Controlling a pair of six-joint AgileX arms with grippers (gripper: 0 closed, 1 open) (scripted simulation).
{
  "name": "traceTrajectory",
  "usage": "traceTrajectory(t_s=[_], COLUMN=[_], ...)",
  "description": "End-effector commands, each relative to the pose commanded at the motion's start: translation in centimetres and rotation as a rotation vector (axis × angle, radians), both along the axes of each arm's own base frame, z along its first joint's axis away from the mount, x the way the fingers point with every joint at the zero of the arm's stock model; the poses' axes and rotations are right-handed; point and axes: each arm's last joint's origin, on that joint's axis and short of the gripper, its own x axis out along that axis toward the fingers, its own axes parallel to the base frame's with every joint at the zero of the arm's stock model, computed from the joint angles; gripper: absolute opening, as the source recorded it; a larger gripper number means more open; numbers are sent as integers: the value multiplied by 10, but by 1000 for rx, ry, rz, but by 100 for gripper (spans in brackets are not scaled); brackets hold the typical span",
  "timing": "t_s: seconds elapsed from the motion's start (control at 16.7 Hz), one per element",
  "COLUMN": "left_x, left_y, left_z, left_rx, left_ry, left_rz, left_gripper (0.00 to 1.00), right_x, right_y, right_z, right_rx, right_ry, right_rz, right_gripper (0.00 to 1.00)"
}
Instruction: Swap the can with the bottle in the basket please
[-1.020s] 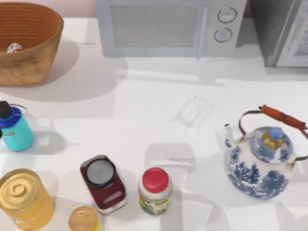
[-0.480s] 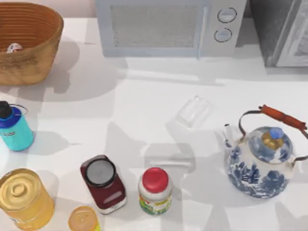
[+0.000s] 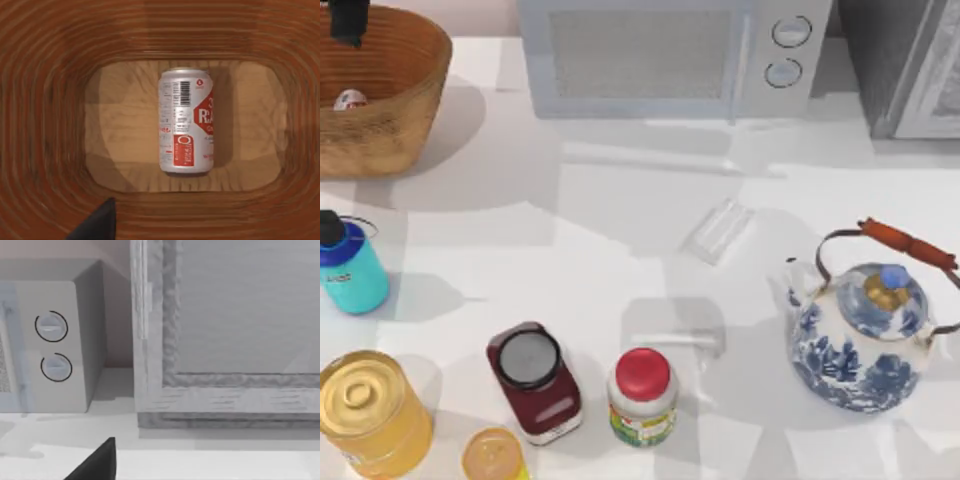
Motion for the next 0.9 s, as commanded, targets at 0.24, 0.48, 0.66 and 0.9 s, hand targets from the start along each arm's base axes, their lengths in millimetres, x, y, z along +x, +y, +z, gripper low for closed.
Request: traceTrajectory(t_s=[0.24,0.48,0.66,0.9], left_x=[39,54,54,55], left_y=[10,15,15,12], left_z=[-54,-85,-87,-90], left_rx=[-16,-27,-27,-27], left_ry=[138,206,211,213], left_rz=[-2,-3,-3,-8], left_gripper=[100,100,100,100], right_x=[0,0,0,0], right_y=[0,0,0,0], right_z=[0,0,0,0], right_rx=[0,0,0,0], right_ry=[0,0,0,0], right_rz=[0,0,0,0], right_gripper=[100,100,100,100])
